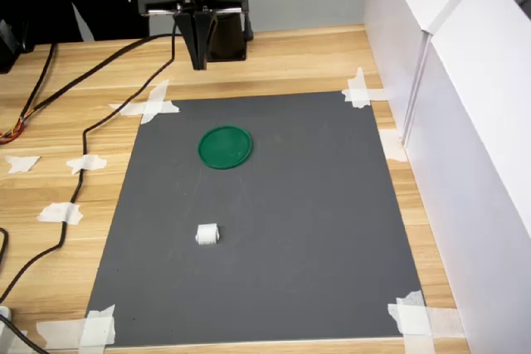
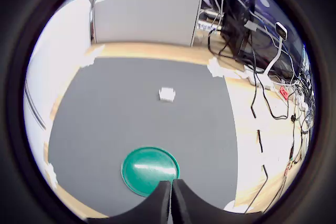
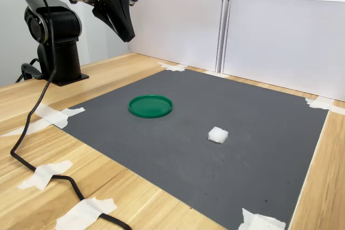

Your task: Grasp a white terminal and put it on the green lid.

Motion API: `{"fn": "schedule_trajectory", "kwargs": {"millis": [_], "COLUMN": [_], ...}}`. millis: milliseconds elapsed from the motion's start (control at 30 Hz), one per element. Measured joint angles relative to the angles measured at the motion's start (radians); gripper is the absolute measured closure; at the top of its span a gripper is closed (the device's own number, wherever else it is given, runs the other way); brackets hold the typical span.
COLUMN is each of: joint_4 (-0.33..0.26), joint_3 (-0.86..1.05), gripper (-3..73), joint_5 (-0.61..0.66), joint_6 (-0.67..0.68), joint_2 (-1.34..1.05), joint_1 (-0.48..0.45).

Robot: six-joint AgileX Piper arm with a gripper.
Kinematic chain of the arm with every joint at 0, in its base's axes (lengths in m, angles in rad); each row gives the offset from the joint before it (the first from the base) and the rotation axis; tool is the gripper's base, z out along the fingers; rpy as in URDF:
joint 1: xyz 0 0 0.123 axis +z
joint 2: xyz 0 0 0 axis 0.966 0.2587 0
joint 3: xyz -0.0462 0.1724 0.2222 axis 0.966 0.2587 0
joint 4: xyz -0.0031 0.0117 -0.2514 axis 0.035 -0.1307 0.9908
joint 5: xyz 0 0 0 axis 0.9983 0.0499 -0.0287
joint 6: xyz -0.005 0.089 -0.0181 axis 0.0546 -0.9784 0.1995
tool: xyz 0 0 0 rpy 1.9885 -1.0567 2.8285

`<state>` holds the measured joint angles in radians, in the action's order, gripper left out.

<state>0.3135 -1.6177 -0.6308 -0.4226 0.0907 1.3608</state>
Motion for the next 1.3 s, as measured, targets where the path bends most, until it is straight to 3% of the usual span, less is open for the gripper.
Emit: {"fn": "schedule_trajectory", "kwargs": {"millis": [233,467,600,833,967,1067,1300], "joint_4": [0.003,-0.065,-0.1,-0.116,-0.115,-0.11,-0.093], "joint_3": [-0.183,-0.319,-0.371,-0.441,-0.483,-0.535,-0.668], "gripper": [71.1,65.8,54.5,20.1,6.3,2.0,1.2], "joint_5": [0.149,0.281,0.304,0.271,0.268,0.283,0.317], "joint_6": [0.177,0.472,0.581,0.675,0.687,0.689,0.618], "joint_2": [0.153,0.328,0.419,0.52,0.572,0.616,0.701], "joint_1": [0.0,0.0,0.0,0.0,0.0,0.0,-0.002]}}
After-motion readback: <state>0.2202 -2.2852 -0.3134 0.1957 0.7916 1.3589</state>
